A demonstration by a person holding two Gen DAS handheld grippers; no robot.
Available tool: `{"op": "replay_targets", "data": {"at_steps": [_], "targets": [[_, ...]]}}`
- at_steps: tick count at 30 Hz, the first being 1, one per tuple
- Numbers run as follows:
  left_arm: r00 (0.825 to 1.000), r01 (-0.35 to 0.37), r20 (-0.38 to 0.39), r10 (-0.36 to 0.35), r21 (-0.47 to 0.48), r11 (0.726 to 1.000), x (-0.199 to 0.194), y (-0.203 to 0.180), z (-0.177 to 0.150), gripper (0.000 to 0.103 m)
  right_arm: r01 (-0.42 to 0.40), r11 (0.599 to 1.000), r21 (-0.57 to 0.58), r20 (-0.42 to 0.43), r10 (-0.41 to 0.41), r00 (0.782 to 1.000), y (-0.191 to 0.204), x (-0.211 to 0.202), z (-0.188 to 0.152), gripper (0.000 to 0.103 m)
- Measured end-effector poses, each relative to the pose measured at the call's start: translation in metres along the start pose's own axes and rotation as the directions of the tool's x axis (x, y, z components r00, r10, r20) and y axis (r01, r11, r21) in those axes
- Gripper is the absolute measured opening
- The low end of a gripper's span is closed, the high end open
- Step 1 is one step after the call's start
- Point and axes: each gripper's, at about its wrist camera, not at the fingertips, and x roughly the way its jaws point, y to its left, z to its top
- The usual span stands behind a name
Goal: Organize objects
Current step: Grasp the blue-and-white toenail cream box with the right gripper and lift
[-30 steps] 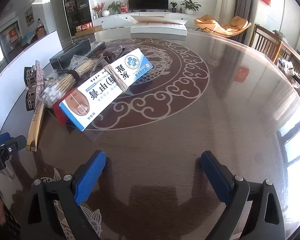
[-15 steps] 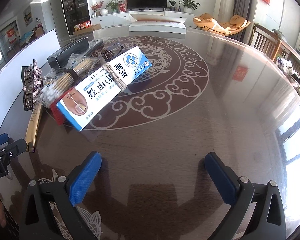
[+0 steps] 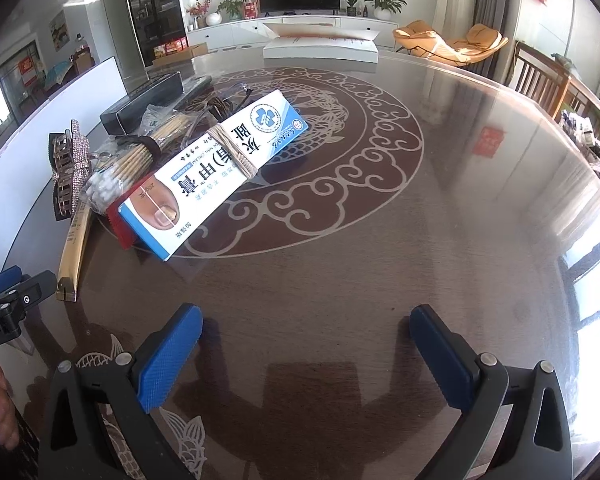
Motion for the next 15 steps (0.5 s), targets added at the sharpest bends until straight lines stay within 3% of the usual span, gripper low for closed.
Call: {"op": "replay_targets", "data": {"at_steps": [6,10,11,15], "targets": [[1.0,-0.007,0.003,0.007,-0.006,1.0,0.001,0.0,0.0,0.103,-0.236,0.953,0.188,0.03,0.235,0.972,-0.004,0.004,0.035,0.101],[1.0,0.001,0.005,-0.001,-0.011,1.0,0.0,0.001,0.001,0.103,-0.356,0.886,0.297,-0.012,0.376,0.926,0.008,0.035,0.064,0.087],[1.0,0.005,0.006,-0.005,-0.014,1.0,0.0,0.002,0.001,0.103,-0.344,0.89,0.298,0.002,0.36,0.933,0.011,0.037,0.069,0.085],[1.0,0.011,0.007,-0.01,-0.024,1.0,0.0,0.004,0.001,0.103,-0.341,0.893,0.294,-0.011,0.361,0.933,0.019,0.047,0.079,0.049]]}}
